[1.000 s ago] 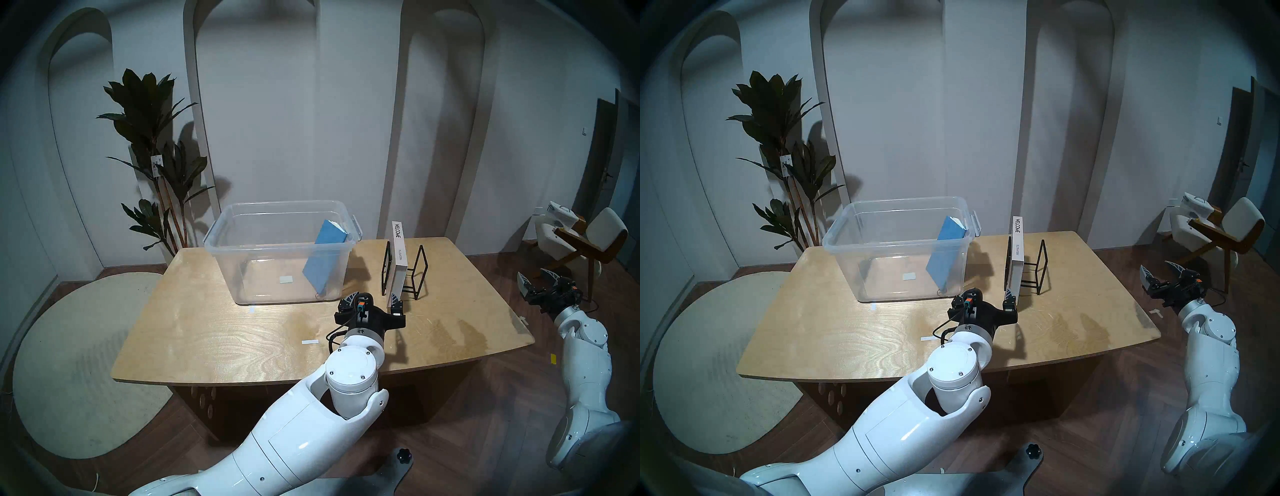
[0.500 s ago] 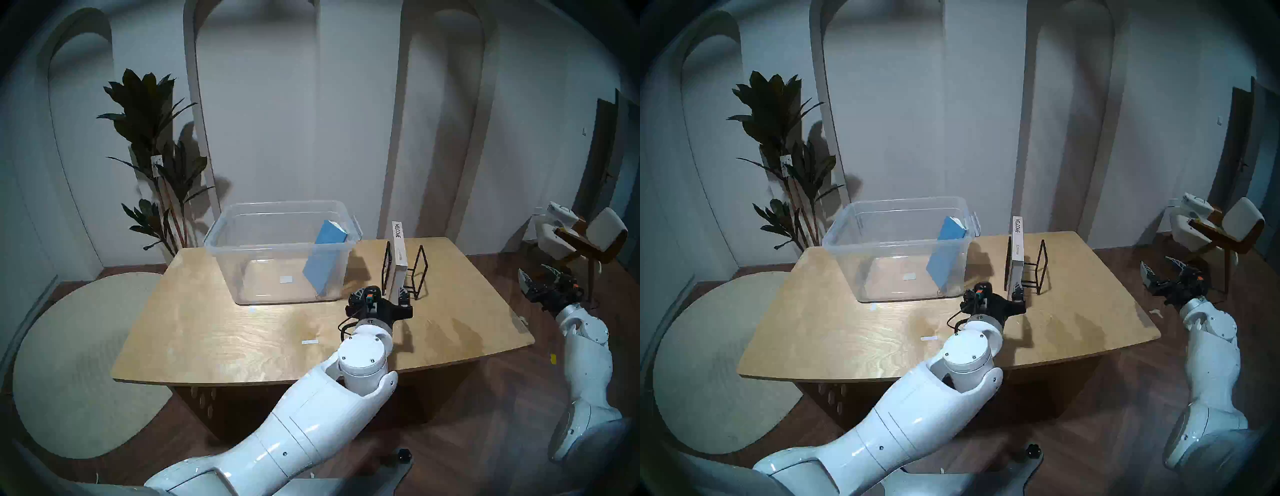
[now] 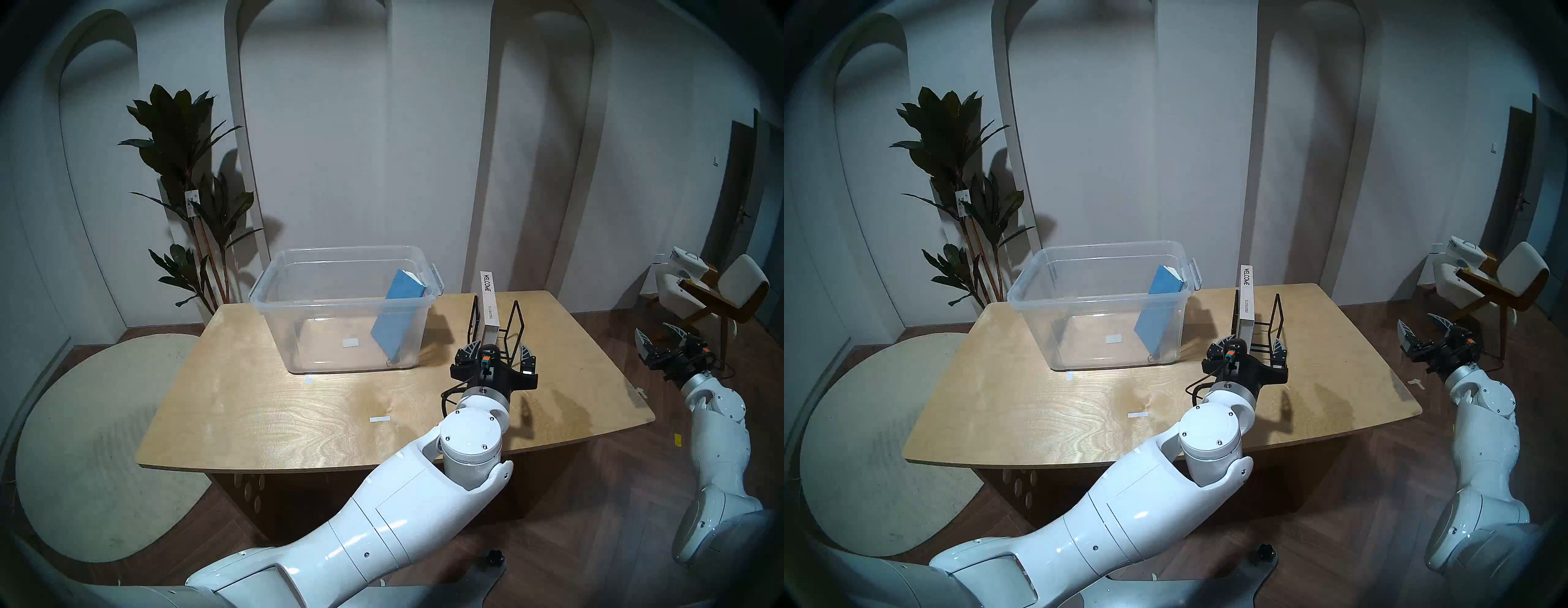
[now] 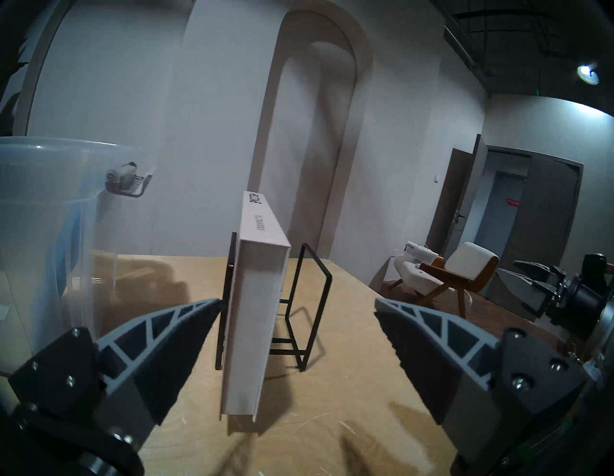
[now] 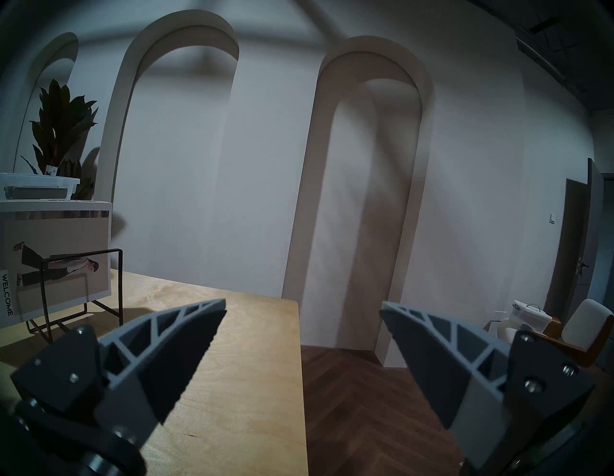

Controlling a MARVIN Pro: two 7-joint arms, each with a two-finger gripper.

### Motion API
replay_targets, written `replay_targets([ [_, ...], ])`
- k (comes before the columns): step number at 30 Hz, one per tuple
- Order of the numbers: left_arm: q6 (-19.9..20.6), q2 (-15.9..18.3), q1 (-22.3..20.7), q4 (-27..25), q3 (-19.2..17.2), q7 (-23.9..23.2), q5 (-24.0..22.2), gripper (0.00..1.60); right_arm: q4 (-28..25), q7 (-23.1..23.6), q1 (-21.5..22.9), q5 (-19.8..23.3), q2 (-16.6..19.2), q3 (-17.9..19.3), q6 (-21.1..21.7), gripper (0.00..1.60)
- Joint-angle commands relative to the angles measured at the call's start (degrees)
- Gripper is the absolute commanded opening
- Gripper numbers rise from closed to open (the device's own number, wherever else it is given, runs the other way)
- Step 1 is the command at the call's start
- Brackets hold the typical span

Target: Pack the books into the storage box

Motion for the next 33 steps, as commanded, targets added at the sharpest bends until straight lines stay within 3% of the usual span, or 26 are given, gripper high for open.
replay_targets([
  [1,2.4,-2.4,-3.4,1.6,0.9,5.2,3.1,1.60,-0.1,-0.1,1.4,0.1,0.9,0.2,-1.0,1.60],
  [5,5.8,-4.4,-5.1,4.1,1.0,9.6,3.2,1.60,0.0,0.1,1.4,0.1,0.9,0.3,-1.1,1.60],
  [11,6.5,-5.9,-6.5,6.2,0.8,12.0,3.7,1.60,0.2,0.3,1.6,0.0,0.9,0.4,-1.2,1.60],
  [19,5.1,-7.4,-8.1,8.9,0.6,10.5,3.5,1.60,0.4,0.3,1.7,-0.1,1.0,0.4,-1.3,1.60],
  [24,3.4,-8.7,-9.9,13.4,0.1,8.0,2.6,1.60,0.5,0.4,1.8,-0.1,1.0,0.4,-1.4,1.60],
  [27,1.8,-9.3,-10.6,16.4,-1.3,5.8,1.1,1.60,0.6,0.4,1.8,-0.1,1.0,0.4,-1.5,1.60],
  [33,-2.9,-9.3,-12.3,20.1,-1.4,4.1,2.5,1.60,0.7,0.4,1.9,-0.1,1.0,0.4,-1.6,1.60],
])
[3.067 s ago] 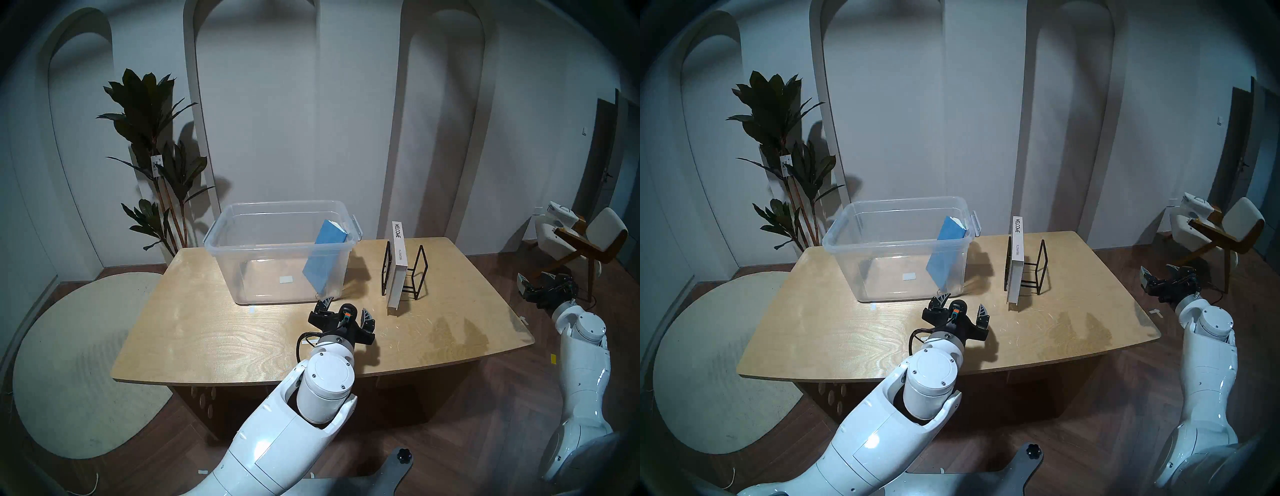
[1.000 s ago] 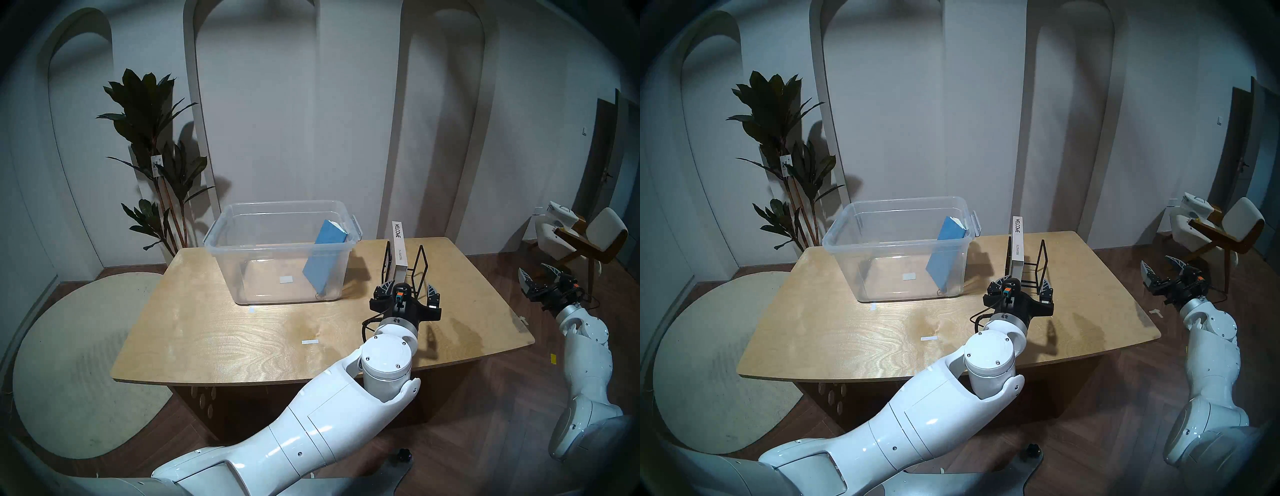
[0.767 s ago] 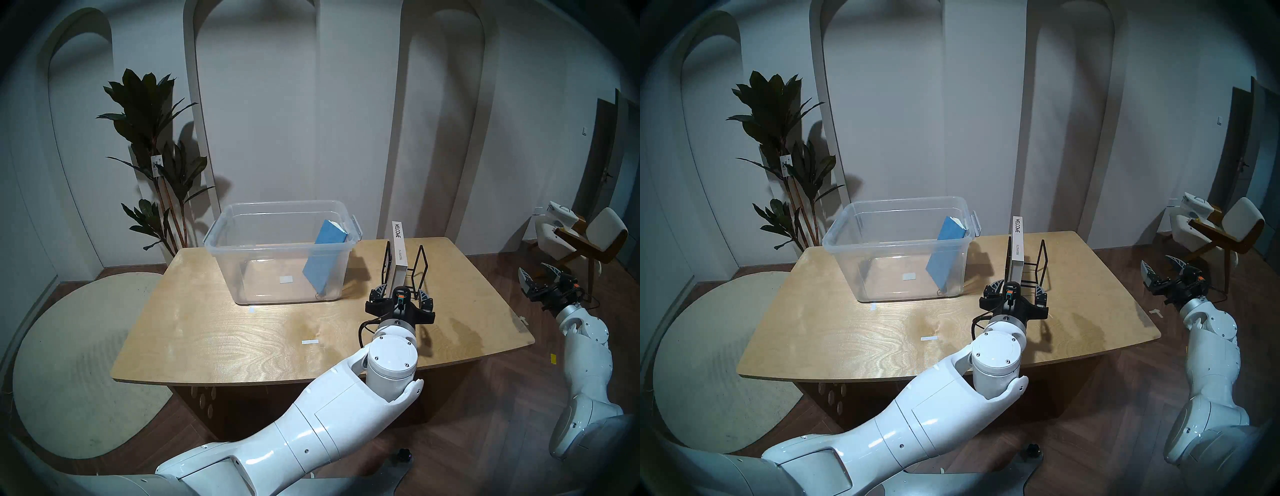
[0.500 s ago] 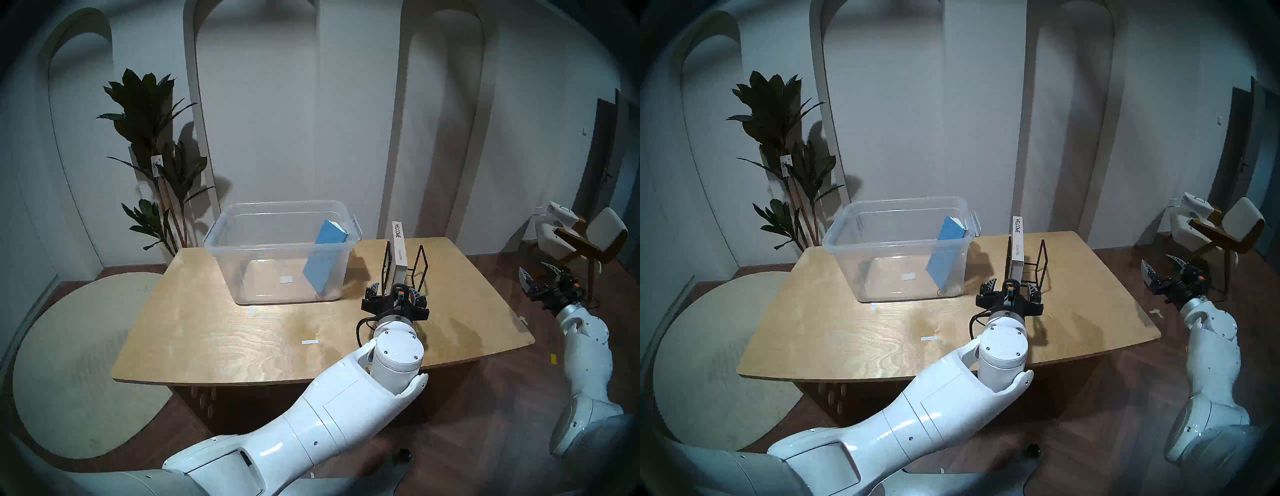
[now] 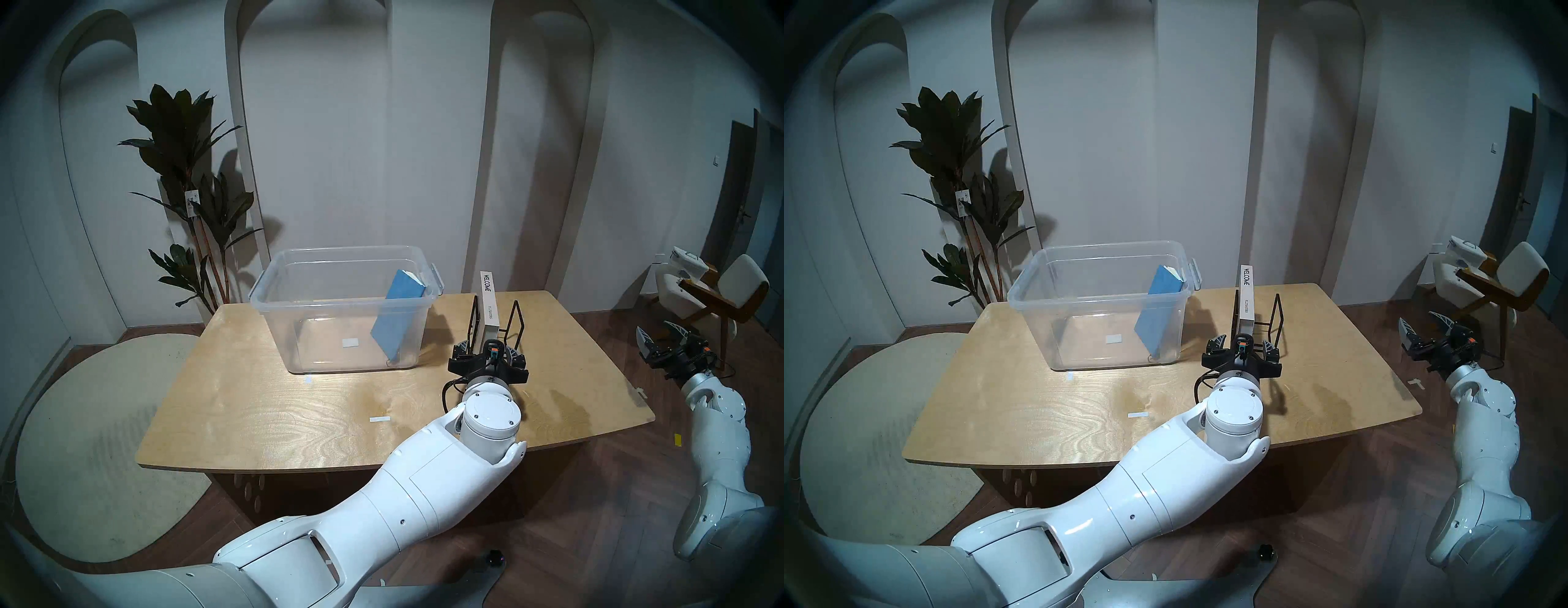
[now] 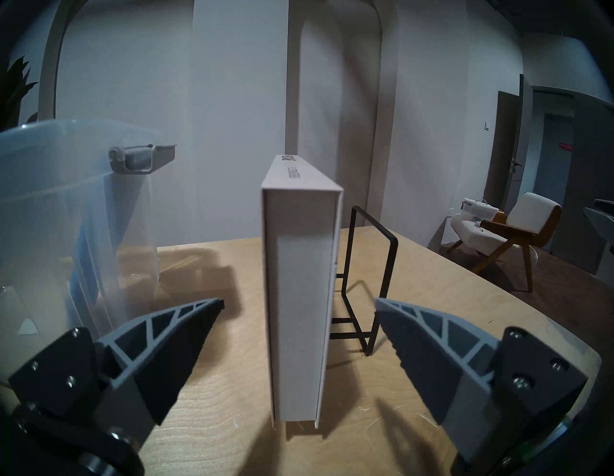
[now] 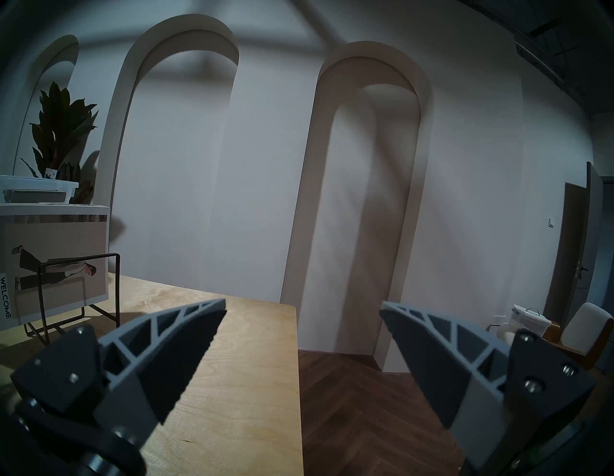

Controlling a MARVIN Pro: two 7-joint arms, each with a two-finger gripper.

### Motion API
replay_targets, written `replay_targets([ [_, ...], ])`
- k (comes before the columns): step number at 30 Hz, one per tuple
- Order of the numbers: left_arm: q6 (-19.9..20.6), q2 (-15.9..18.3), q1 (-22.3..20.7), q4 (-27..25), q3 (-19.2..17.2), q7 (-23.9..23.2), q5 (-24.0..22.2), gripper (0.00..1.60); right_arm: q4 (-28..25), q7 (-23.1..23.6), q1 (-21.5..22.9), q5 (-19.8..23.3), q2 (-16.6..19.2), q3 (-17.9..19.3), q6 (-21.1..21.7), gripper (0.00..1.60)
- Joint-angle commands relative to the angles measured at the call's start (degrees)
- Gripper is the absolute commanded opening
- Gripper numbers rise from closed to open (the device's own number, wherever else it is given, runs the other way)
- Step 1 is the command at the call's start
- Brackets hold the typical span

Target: Pack the books into the storage box

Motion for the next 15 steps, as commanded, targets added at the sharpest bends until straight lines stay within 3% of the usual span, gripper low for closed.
replay_targets([
  [1,-5.4,-1.8,-4.3,2.3,-0.7,-2.4,0.9,1.60,-0.7,-0.1,0.8,0.0,0.7,0.1,-0.5,1.60],
  [6,-7.5,-2.1,-5.6,4.6,-1.8,-3.1,0.7,1.60,-0.6,0.0,0.9,0.0,0.7,0.1,-0.6,1.60],
  [15,-8.0,-4.3,-8.3,11.9,-4.9,-9.7,-3.9,1.60,-0.5,0.0,0.9,0.0,0.8,0.1,-0.7,1.60],
])
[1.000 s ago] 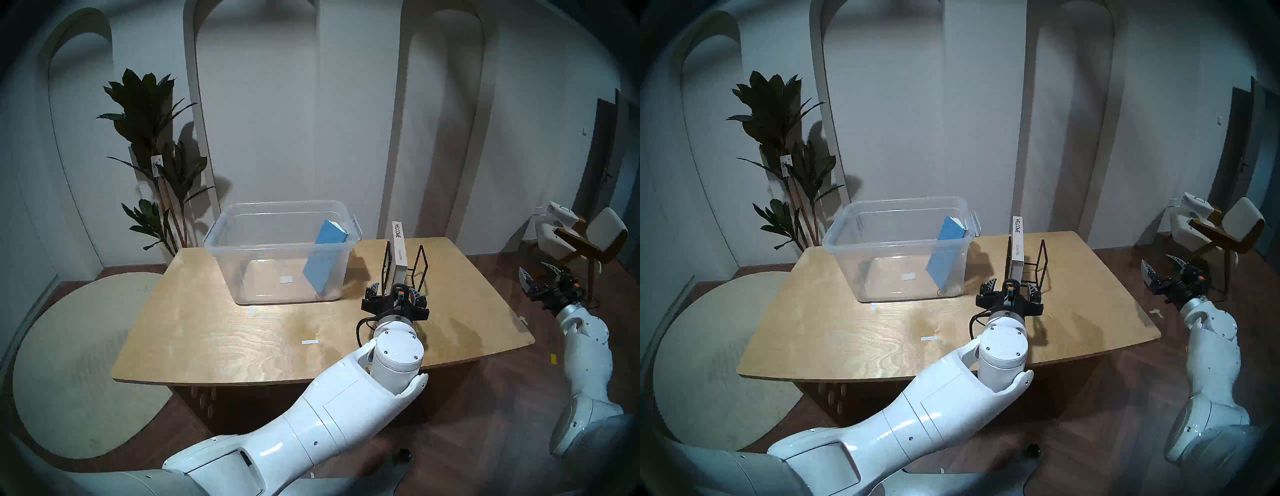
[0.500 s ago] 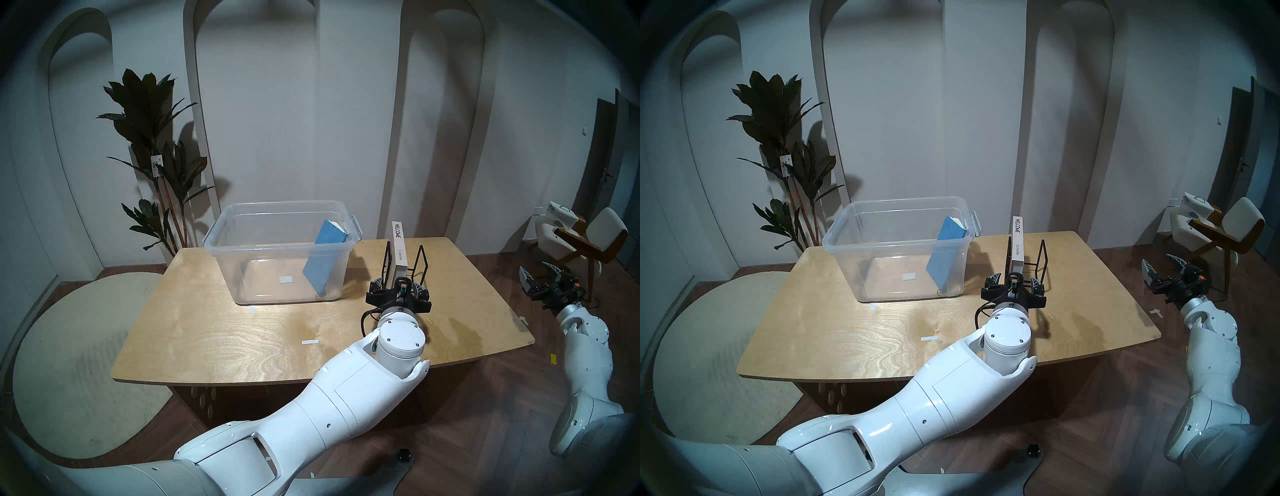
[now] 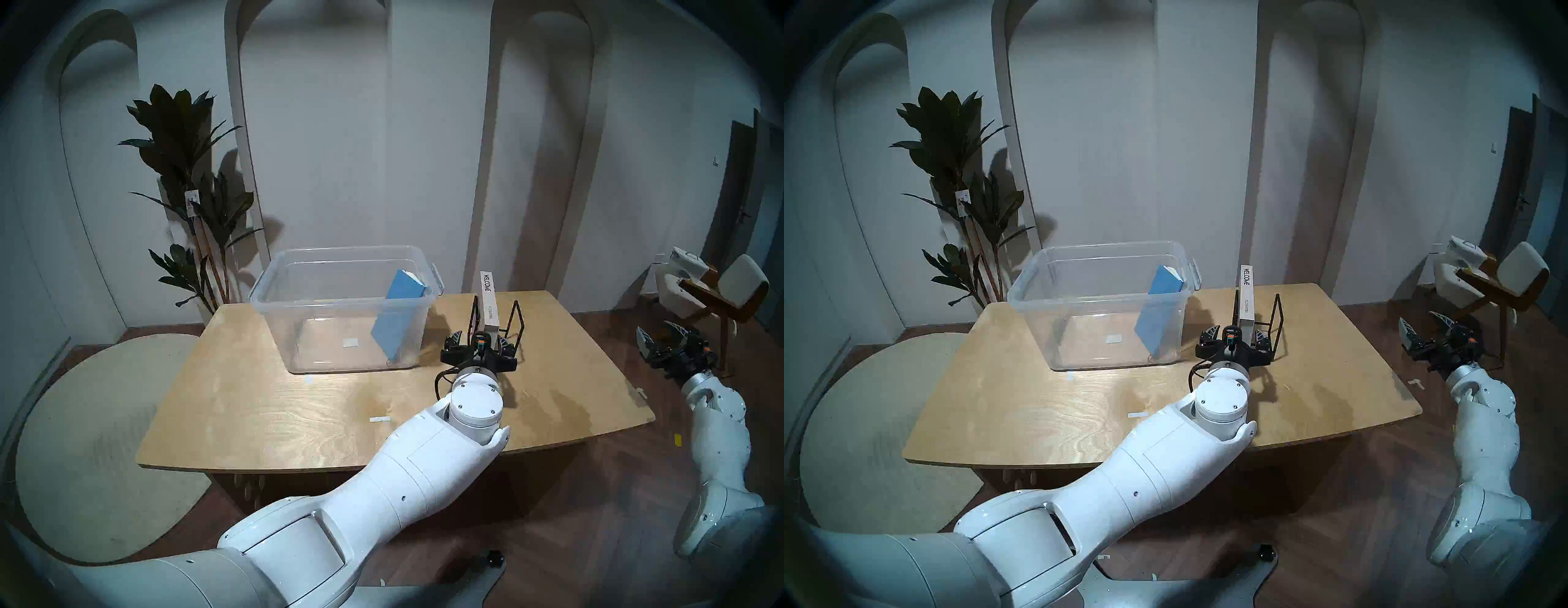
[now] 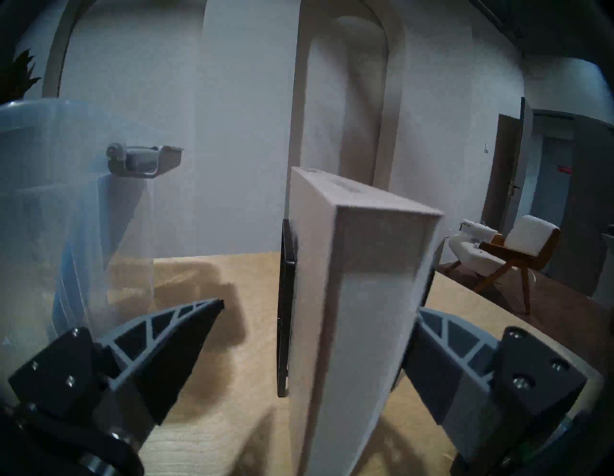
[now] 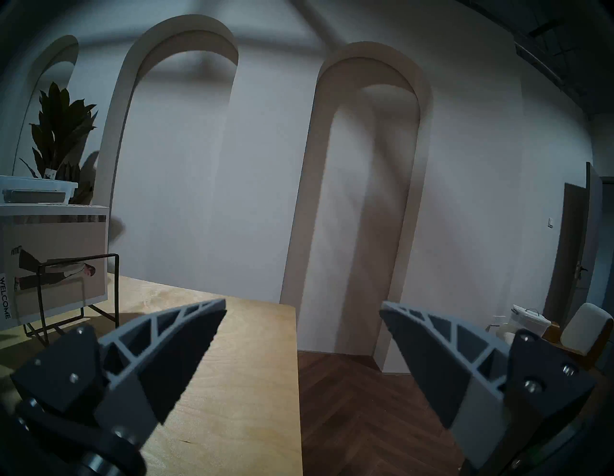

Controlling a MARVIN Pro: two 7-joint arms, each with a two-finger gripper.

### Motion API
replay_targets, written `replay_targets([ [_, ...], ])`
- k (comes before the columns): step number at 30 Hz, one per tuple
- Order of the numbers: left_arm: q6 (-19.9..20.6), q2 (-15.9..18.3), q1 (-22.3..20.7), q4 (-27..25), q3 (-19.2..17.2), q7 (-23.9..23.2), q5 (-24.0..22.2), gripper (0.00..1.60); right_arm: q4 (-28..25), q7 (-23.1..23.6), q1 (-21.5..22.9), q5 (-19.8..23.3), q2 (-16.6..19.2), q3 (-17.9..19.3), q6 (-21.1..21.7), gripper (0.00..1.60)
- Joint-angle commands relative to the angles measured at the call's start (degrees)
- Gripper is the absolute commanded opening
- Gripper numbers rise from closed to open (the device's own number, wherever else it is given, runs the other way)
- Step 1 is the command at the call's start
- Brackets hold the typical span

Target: Pack the books into the storage box

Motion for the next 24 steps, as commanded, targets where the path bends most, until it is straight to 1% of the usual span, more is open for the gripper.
replay_targets([
  [1,-0.9,-3.0,-4.7,3.9,-1.4,-3.6,-1.8,0.46,-0.8,0.0,0.8,0.0,0.7,0.1,-0.5,1.60],
  [2,-1.1,-3.1,-4.8,4.3,-1.4,-4.2,-1.9,0.00,-0.8,0.0,0.8,0.0,0.7,0.1,-0.5,1.60],
  [3,-1.0,-3.2,-5.0,4.7,-1.2,-3.9,-1.6,0.00,-0.7,0.0,0.8,0.0,0.7,0.1,-0.5,1.60],
  [4,-1.2,-3.2,-5.2,4.6,-0.4,-2.4,-0.2,0.00,-0.7,0.0,0.8,0.0,0.7,0.1,-0.5,1.60],
  [5,-1.6,-3.2,-5.0,4.3,-0.4,-2.3,-0.1,0.00,-0.7,0.0,0.8,0.0,0.7,0.1,-0.5,1.60],
  [6,-1.3,-3.1,-5.0,3.5,0.1,-0.3,1.0,0.00,-0.7,0.0,0.8,0.0,0.7,0.1,-0.5,1.60],
  [8,-1.9,-2.6,-4.9,1.9,0.7,0.8,2.1,0.00,-0.7,0.0,0.8,0.0,0.7,0.1,-0.5,1.60],
  [9,-2.0,-2.4,-4.9,1.0,1.2,2.3,3.2,0.00,-0.7,0.0,0.8,0.0,0.7,0.1,-0.5,1.60],
  [10,-2.0,-2.4,-4.9,1.0,1.2,2.3,3.2,0.00,-0.7,0.0,0.8,0.0,0.7,0.1,-0.5,1.60],
  [11,-2.8,-1.8,-5.1,-1.2,2.0,3.2,4.6,0.00,-0.6,0.0,0.8,0.0,0.7,0.1,-0.5,1.60],
  [13,-3.7,-1.4,-5.6,-3.2,3.2,4.6,6.6,0.00,-0.6,0.0,0.8,0.0,0.7,0.1,-0.4,1.60],
  [14,-4.1,-1.6,-5.9,-3.3,3.5,5.7,7.6,0.00,-0.6,0.0,0.8,0.0,0.7,0.1,-0.4,1.60],
  [15,-4.1,-1.6,-5.9,-3.3,3.5,5.7,7.6,0.00,-0.6,0.0,0.8,0.0,0.7,0.1,-0.4,1.60],
  [18,-4.2,-1.1,-6.4,-5.3,5.0,9.0,10.9,0.00,-0.5,0.0,0.8,0.0,0.7,0.1,-0.4,1.60],
  [21,-5.2,-1.1,-6.8,-7.9,6.2,12.1,14.1,0.00,-0.5,0.0,0.9,0.0,0.7,0.1,-0.4,1.60],
  [22,-5.2,-1.1,-6.8,-7.9,6.2,12.1,14.1,0.00,-0.5,0.0,0.9,0.0,0.7,0.1,-0.4,1.60],
  [24,-5.1,-0.8,-6.8,-9.6,7.1,14.8,16.5,0.00,-0.5,0.0,0.9,0.0,0.7,0.1,-0.4,1.60],
])
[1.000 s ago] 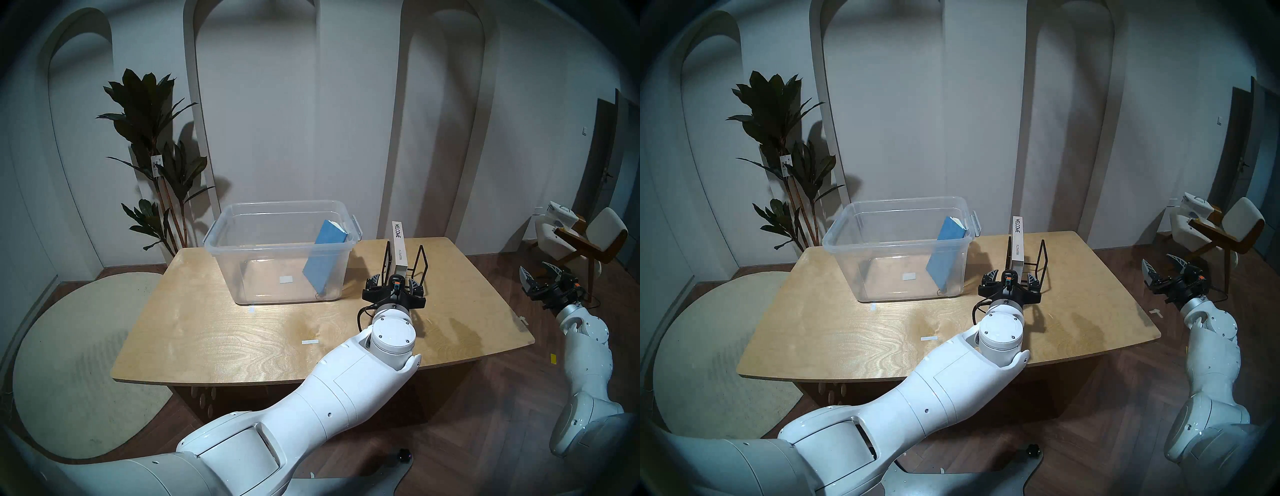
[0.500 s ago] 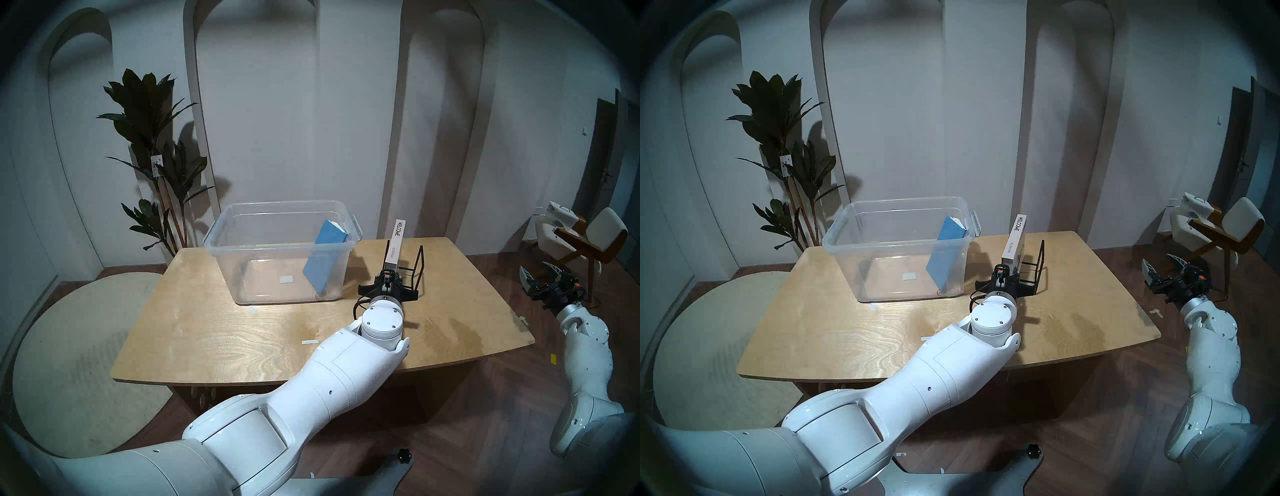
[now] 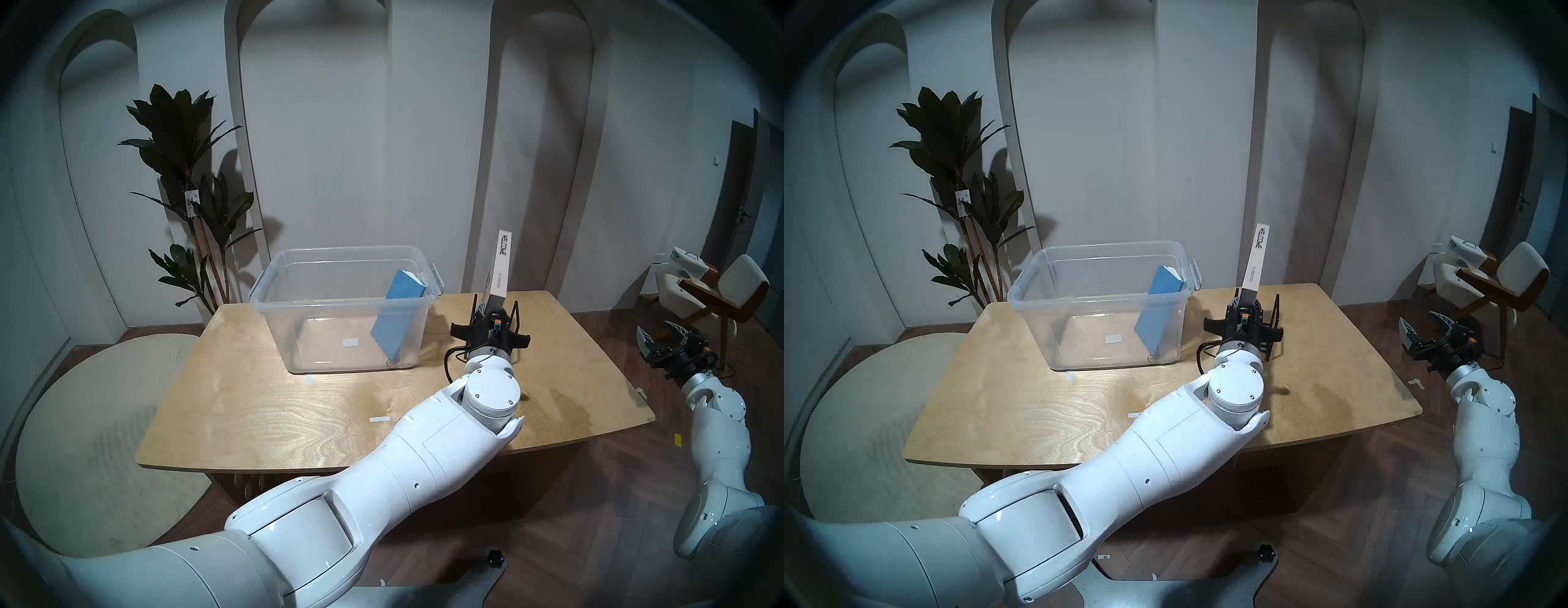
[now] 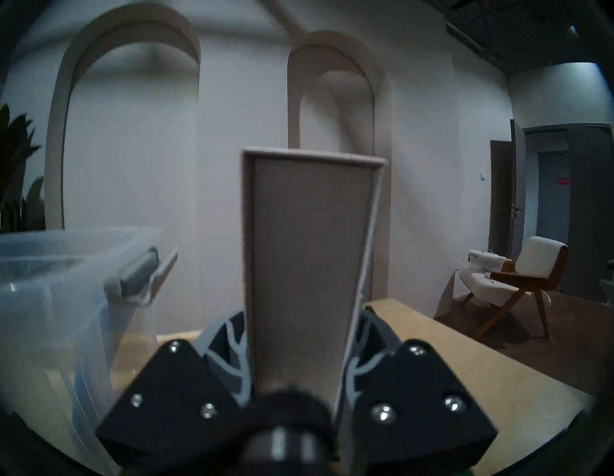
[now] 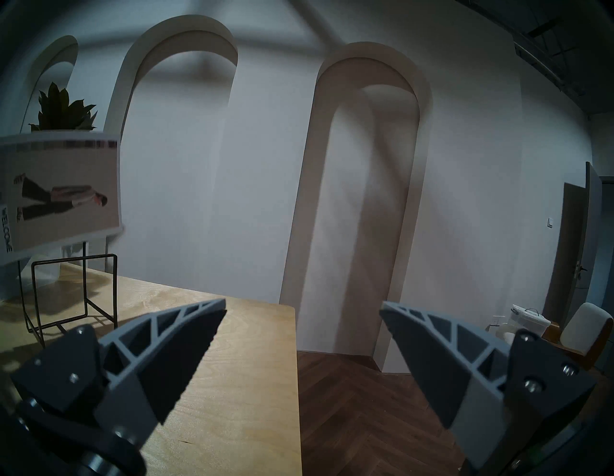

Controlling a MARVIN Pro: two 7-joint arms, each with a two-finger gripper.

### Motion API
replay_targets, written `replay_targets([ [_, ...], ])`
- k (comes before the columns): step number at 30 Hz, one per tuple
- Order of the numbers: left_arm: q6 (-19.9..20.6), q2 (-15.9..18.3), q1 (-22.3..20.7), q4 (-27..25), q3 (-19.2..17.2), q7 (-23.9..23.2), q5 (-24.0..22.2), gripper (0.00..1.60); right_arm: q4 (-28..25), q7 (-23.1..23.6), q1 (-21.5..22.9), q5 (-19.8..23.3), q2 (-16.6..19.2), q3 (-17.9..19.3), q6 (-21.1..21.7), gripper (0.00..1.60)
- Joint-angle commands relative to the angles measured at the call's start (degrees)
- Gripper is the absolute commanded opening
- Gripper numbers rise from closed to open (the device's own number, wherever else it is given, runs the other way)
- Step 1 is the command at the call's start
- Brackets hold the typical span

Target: Pack the books into the storage box

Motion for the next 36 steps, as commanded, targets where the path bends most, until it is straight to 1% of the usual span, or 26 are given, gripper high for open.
replay_targets([
  [1,-1.5,0.1,-3.0,-6.4,2.1,6.4,7.2,0.00,-0.8,0.0,0.7,0.0,0.7,0.1,-0.3,1.60],
  [5,-0.3,1.4,-3.3,-9.4,3.0,10.8,11.6,0.00,-0.7,0.0,0.7,0.0,0.7,0.1,-0.3,1.60],
  [8,1.8,2.9,-3.2,-11.7,2.6,14.2,14.9,0.00,-0.7,0.0,0.8,0.0,0.7,0.1,-0.3,1.60],
  [10,3.0,3.7,-3.2,-13.0,2.0,15.9,16.3,0.00,-0.7,0.0,0.8,0.0,0.7,0.1,-0.3,1.60],
  [11,4.2,4.4,-2.9,-14.5,1.9,17.8,17.2,0.00,-0.6,0.0,0.8,0.0,0.7,0.1,-0.3,1.60],
  [16,8.6,6.8,-2.9,-17.7,0.4,22.0,19.6,0.00,-0.5,0.0,0.8,0.0,0.7,0.1,-0.3,1.60],
  [17,9.9,7.5,-2.5,-19.3,0.1,22.8,19.9,0.00,-0.5,0.0,0.8,0.0,0.7,0.1,-0.3,1.60],
  [18,10.9,7.8,-2.6,-18.8,-0.2,23.7,20.4,0.00,-0.5,0.0,0.8,0.0,0.7,0.1,-0.3,1.60],
  [19,12.2,8.7,-2.1,-20.3,-0.4,24.6,20.8,0.00,-0.5,0.0,0.8,0.0,0.7,0.1,-0.3,1.60],
  [22,15.9,11.2,-0.8,-22.7,-1.9,27.0,21.3,0.00,-0.4,0.0,0.8,0.0,0.7,0.1,-0.3,1.60],
  [23,16.6,11.8,-0.7,-22.7,-2.3,27.6,21.4,0.00,-0.4,0.0,0.8,0.0,0.7,0.1,-0.3,1.60],
  [24,18.0,12.6,-0.1,-24.2,-2.9,28.1,21.2,0.00,-0.4,0.0,0.8,0.0,0.7,0.1,-0.3,1.60],
  [29,23.8,15.9,1.4,-28.1,-4.3,29.6,21.5,0.00,-0.3,0.1,0.9,0.0,0.7,0.1,-0.3,1.60],
  [33,28.2,18.1,2.8,-31.1,-4.6,29.3,21.3,0.00,-0.3,0.1,0.9,0.0,0.7,0.1,-0.3,1.60],
  [36,31.8,19.6,3.7,-33.5,-5.2,28.0,20.3,0.00,-0.3,0.1,1.0,0.0,0.7,0.1,-0.4,1.60],
])
